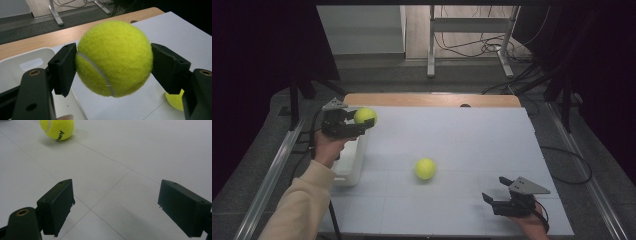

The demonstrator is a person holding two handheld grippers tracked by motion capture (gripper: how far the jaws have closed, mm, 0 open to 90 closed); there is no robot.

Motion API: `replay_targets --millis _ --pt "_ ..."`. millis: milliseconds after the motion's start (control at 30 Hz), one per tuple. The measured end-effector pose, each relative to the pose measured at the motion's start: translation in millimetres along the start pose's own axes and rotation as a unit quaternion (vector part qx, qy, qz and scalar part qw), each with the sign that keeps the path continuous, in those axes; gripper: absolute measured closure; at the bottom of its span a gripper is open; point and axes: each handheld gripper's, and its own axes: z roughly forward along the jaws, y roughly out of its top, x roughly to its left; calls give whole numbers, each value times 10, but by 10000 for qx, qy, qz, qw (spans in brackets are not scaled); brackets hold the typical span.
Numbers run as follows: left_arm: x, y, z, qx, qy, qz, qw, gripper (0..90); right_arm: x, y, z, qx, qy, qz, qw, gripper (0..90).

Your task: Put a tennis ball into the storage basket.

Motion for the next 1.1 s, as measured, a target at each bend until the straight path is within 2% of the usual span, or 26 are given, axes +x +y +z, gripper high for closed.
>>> replay_targets --millis 667,1100 --pt "206 -88 -121 46 282 -177 9994 264 0 1 2 5 -3 -3 10000 139" --pt "383 -110 -59 179 520 -317 9980 264 -3 -1 6 29 -14 -3 10000 139"
